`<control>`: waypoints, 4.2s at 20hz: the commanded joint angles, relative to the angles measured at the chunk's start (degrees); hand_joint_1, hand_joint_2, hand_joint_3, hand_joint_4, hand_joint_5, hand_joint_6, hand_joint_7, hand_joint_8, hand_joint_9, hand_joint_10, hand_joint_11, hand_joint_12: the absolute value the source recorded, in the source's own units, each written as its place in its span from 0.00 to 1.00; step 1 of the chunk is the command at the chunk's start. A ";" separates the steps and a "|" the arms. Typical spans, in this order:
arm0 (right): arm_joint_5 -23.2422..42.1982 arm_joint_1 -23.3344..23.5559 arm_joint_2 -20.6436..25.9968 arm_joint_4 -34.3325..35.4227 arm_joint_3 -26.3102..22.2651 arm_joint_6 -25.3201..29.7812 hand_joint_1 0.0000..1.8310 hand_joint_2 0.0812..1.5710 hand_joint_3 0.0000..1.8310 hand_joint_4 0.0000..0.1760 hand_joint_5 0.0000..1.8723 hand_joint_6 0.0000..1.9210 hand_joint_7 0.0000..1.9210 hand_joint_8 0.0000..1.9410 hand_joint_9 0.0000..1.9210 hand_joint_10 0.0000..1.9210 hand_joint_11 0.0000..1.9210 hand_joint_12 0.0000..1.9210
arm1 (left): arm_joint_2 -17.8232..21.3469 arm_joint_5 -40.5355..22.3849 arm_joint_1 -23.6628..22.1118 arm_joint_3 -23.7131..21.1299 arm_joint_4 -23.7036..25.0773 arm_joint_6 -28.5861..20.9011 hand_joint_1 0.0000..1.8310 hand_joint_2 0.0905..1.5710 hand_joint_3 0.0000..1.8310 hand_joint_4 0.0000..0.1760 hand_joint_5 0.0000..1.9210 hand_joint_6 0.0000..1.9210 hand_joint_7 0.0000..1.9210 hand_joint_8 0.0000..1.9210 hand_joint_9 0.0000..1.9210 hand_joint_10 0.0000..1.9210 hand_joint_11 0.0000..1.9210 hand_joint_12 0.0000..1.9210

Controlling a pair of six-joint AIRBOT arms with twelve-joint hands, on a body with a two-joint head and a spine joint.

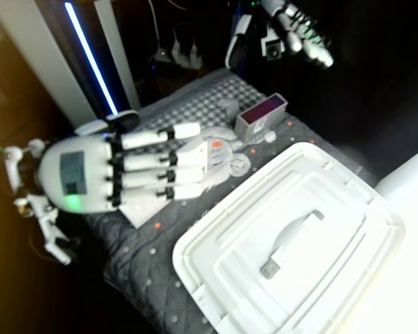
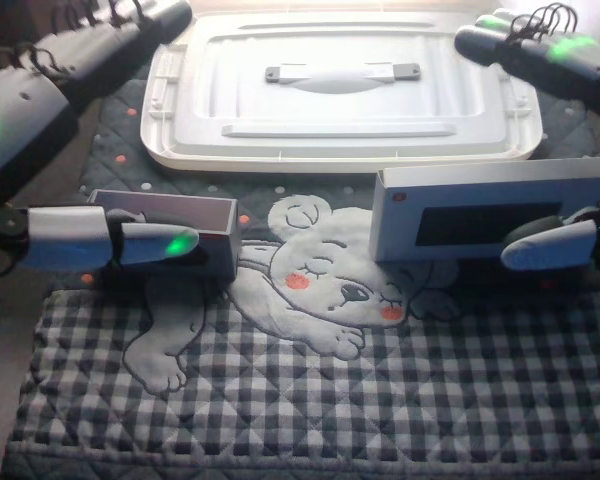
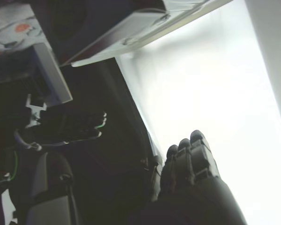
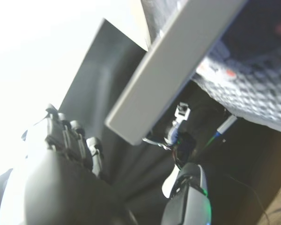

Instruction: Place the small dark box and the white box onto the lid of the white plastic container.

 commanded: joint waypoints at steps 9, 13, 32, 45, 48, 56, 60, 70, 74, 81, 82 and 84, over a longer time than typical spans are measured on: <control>-0.04 0.67 -2.01 0.46 3.02 1.34 0.39 0.37 0.00 0.86 0.12 0.01 0.07 0.01 0.02 0.00 0.03 0.01 | -5.01 9.93 -6.32 5.55 2.55 -0.27 0.41 0.54 0.01 0.55 0.00 0.00 0.00 0.00 0.00 0.00 0.00 0.00; -2.24 0.85 -3.26 0.46 5.07 3.17 0.37 0.38 0.00 0.87 0.12 0.00 0.07 0.00 0.03 0.01 0.05 0.02 | -7.01 13.98 -8.07 7.21 3.98 -0.27 0.41 0.54 0.01 0.55 0.00 0.00 0.00 0.00 0.00 0.00 0.00 0.00; -3.04 3.41 -3.92 -2.76 4.76 3.50 0.70 0.68 0.00 0.00 0.55 0.32 0.55 0.58 0.54 0.49 0.39 0.77 | -7.40 14.55 -6.89 7.55 4.39 -0.33 0.66 0.65 0.00 0.00 0.57 0.37 0.57 0.56 0.53 0.69 0.44 0.93; 2.30 3.43 -3.29 -0.67 5.81 2.55 0.70 0.64 0.00 0.00 0.59 0.33 0.65 0.35 0.71 0.10 0.55 0.50 | -8.61 10.03 -13.60 10.92 5.92 -0.13 0.70 0.63 0.00 0.00 0.56 0.38 0.67 0.30 0.63 0.31 0.48 0.64; 2.59 5.29 -2.74 -0.21 5.90 0.87 0.77 0.63 0.00 0.00 0.59 0.37 0.73 0.05 0.59 0.47 0.52 0.43 | -9.02 10.28 -16.01 12.09 6.14 0.54 0.70 0.68 0.00 0.00 0.51 0.39 0.54 0.61 0.55 0.66 0.48 0.89; 0.93 10.78 -2.44 -3.05 6.21 -6.20 0.77 0.64 0.00 0.00 0.61 0.22 0.64 0.29 0.55 0.57 0.50 0.53 | -15.33 17.21 -24.03 18.57 10.86 2.12 0.74 0.68 0.00 0.00 0.50 0.50 0.53 0.47 0.49 0.58 0.33 0.73; -4.11 16.26 -2.65 -6.73 6.83 -7.90 0.76 0.67 0.00 0.00 0.57 0.29 0.55 0.46 0.51 0.60 0.43 0.56 | -18.19 22.49 -28.26 21.12 10.92 6.59 0.75 0.69 0.00 0.00 0.48 0.60 0.52 0.43 0.49 0.59 0.37 0.67; -23.08 29.74 -5.36 -10.84 11.42 -14.82 0.74 0.74 0.00 0.00 0.40 0.53 0.48 0.61 0.41 0.73 0.38 0.56 | -28.78 38.45 -37.48 34.68 13.19 6.61 0.75 0.67 0.00 0.00 0.51 0.54 0.55 0.38 0.49 0.57 0.40 0.48; -27.93 32.99 -6.32 -10.51 13.41 -14.81 0.67 0.74 0.00 0.00 0.39 0.62 0.48 0.63 0.37 0.40 0.30 0.50 | -29.73 42.21 -39.52 36.64 14.07 7.05 0.66 0.70 0.00 0.00 0.48 0.56 0.45 0.16 0.40 0.28 0.30 0.45; -30.08 33.03 -7.06 -10.68 14.71 -14.80 0.49 0.48 0.01 1.00 0.00 0.00 0.00 0.00 0.00 0.00 0.00 0.00 | -28.55 44.34 -39.61 34.76 7.49 18.54 0.60 0.51 0.00 1.00 0.03 0.00 0.00 0.00 0.00 0.00 0.01 0.01; -30.08 33.03 -7.02 -10.68 14.66 -14.80 0.46 0.49 0.01 1.00 0.00 0.00 0.00 0.00 0.00 0.00 0.00 0.00 | -28.55 44.39 -39.54 34.71 7.49 18.54 0.61 0.49 0.00 1.00 0.00 0.00 0.00 0.00 0.00 0.00 0.00 0.00; -30.08 33.03 -6.73 -10.67 14.35 -14.79 0.46 0.48 0.00 1.00 0.00 0.00 0.00 0.00 0.00 0.00 0.00 0.00 | -28.44 44.18 -39.40 34.32 7.48 18.55 0.61 0.49 0.00 1.00 0.00 0.00 0.00 0.00 0.00 0.00 0.01 0.01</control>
